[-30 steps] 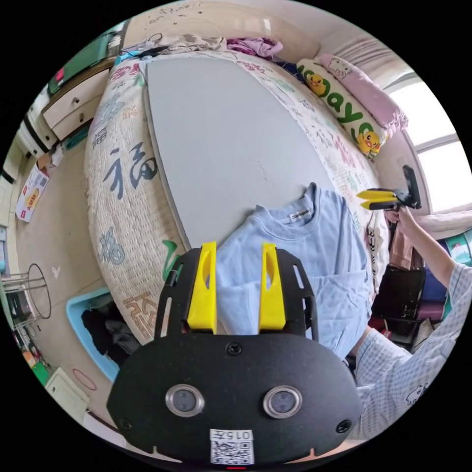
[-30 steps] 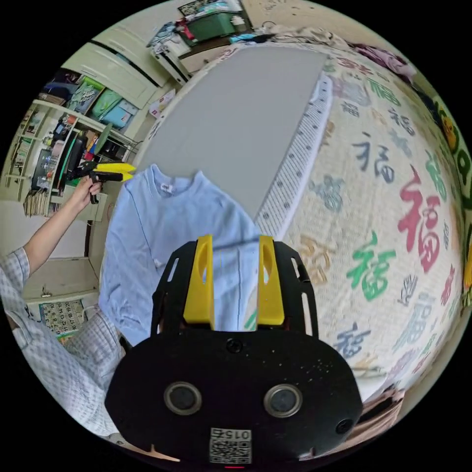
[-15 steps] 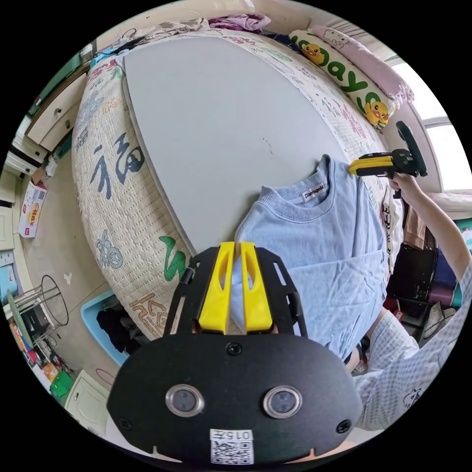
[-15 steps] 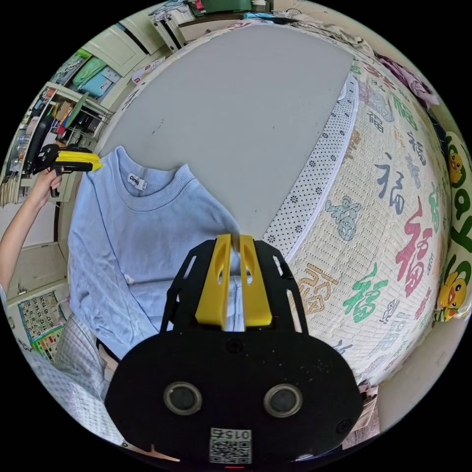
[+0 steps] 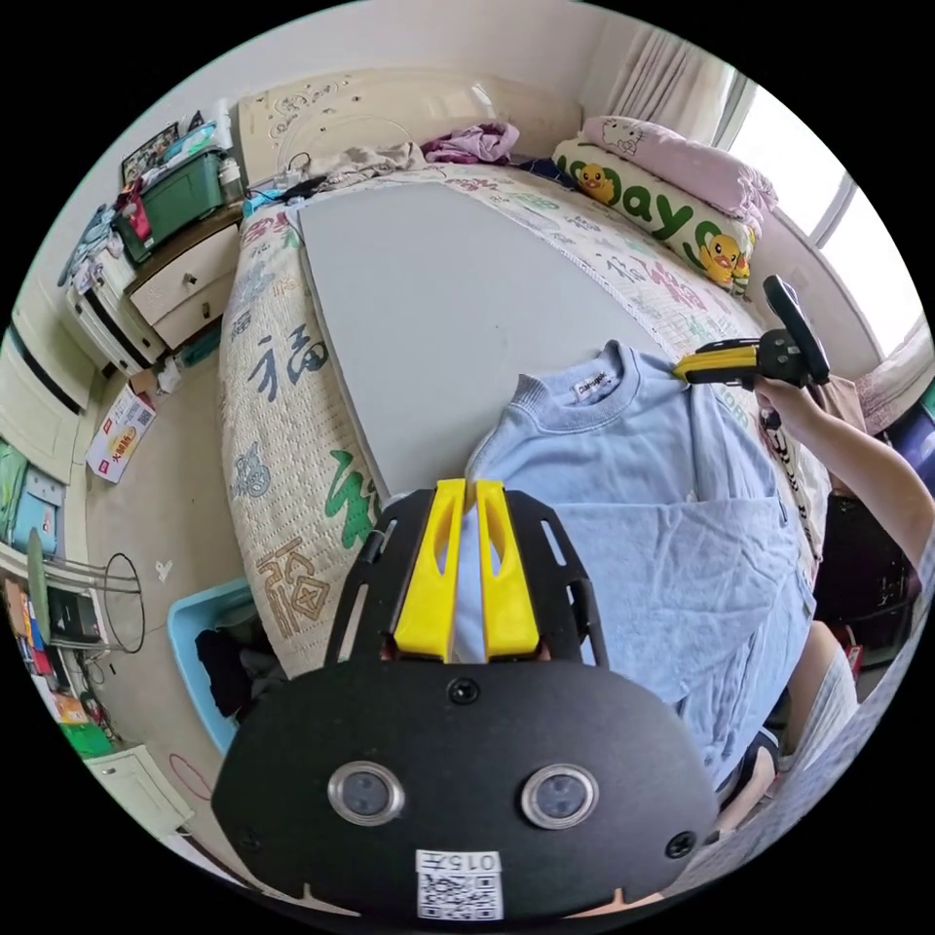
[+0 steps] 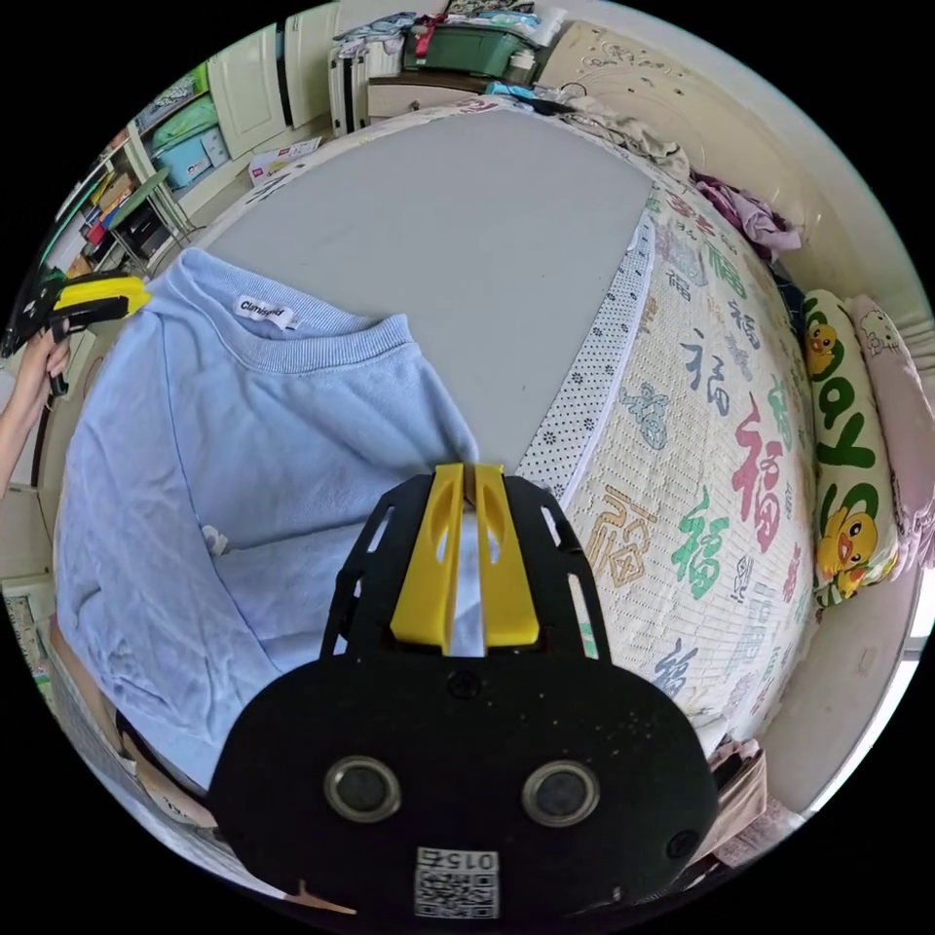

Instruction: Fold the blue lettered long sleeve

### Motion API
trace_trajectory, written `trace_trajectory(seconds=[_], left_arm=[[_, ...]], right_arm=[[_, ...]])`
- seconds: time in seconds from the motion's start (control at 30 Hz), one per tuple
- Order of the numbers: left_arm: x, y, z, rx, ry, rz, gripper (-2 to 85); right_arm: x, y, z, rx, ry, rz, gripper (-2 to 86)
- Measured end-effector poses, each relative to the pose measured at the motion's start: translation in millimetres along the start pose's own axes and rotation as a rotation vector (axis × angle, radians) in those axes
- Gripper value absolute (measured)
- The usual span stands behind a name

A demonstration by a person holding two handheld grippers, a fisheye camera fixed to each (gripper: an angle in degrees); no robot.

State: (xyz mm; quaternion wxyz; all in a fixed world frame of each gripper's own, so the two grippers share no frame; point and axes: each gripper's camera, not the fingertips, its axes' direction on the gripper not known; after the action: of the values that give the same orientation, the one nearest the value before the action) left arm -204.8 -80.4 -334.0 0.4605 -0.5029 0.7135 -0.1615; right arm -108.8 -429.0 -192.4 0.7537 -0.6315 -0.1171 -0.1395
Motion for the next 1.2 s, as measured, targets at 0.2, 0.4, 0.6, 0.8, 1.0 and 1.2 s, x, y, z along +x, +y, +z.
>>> trace_trajectory(seconds=[0.2, 0.4, 0.6, 0.8, 1.0, 1.2], left_arm=[[5, 45, -35, 0.109, 0.066, -0.045, 0.2], [38, 109, -102, 0.247, 0.146, 0.088, 0.2], [82, 226, -157, 0.333, 0.316, 0.182, 0.3], [161, 385, -171, 0.198, 0.439, 0.232, 0.3], [199, 481, -116, -0.015, 0.371, 0.029, -0.3], [195, 519, -150, 0.086, 0.360, -0.206, -0.8]], right_arm=[[45, 86, -40, 0.113, -0.073, 0.054, 0.5], [99, 234, -115, 0.333, -0.255, 0.099, 0.5], [96, 438, -182, 0.454, -0.385, 0.066, 0.4], [42, 643, -208, 0.319, -0.443, 0.092, 0.2], [23, 758, -153, 0.035, -0.502, 0.210, -0.4], [48, 826, -220, 0.152, -0.468, 0.455, -0.1]])
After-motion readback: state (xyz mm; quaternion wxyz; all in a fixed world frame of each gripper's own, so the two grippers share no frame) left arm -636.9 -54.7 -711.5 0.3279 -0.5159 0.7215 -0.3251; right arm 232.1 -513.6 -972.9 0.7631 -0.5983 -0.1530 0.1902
